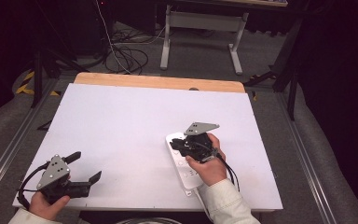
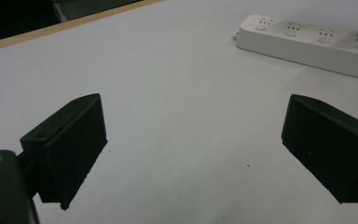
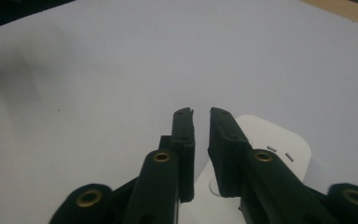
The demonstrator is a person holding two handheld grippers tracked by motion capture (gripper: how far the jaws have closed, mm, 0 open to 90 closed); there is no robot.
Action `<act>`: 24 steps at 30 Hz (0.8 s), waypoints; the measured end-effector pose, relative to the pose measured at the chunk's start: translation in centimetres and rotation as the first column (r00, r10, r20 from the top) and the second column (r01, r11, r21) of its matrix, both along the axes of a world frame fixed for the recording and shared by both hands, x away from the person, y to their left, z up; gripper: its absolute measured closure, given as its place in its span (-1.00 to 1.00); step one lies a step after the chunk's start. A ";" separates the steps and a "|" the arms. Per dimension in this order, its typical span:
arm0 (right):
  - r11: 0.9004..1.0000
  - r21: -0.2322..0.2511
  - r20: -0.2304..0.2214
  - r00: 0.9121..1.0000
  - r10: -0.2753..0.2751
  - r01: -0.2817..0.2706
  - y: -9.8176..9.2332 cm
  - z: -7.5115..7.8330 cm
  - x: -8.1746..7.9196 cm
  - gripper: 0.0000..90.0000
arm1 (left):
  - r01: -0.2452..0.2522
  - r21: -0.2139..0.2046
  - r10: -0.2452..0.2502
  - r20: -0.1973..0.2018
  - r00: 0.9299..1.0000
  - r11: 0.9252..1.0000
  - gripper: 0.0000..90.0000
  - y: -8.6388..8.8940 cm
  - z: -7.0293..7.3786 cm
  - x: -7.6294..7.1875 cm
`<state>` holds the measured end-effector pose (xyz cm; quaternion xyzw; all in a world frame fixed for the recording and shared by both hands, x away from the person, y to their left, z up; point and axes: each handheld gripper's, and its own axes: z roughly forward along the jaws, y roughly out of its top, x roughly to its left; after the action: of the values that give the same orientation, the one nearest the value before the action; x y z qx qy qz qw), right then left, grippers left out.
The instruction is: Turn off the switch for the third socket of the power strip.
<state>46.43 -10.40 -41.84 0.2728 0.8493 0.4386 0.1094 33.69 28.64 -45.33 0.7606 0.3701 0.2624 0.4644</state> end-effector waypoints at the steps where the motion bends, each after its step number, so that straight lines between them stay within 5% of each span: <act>1: 1.000 -0.010 -0.006 1.000 -0.008 0.008 0.0 -0.1 0.1 0.95 | 0.000 0.000 0.000 0.000 1.000 1.000 -0.85 0.0 0.0 0.0; 9: 0.992 -0.116 -0.015 0.998 -0.055 0.052 0.4 -0.9 0.5 1.00 | -0.001 0.005 0.001 0.001 1.000 1.000 -0.85 0.0 0.0 0.0; 24: 0.978 -0.198 -0.031 0.997 -0.064 0.057 1.3 -2.2 1.0 1.00 | 0.001 0.008 -0.001 0.004 1.000 1.000 -0.85 -0.1 0.0 0.0</act>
<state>47.45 -9.13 -44.04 0.2945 0.8817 0.3435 0.1335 33.68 28.58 -45.35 0.7622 0.3678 0.2651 0.4621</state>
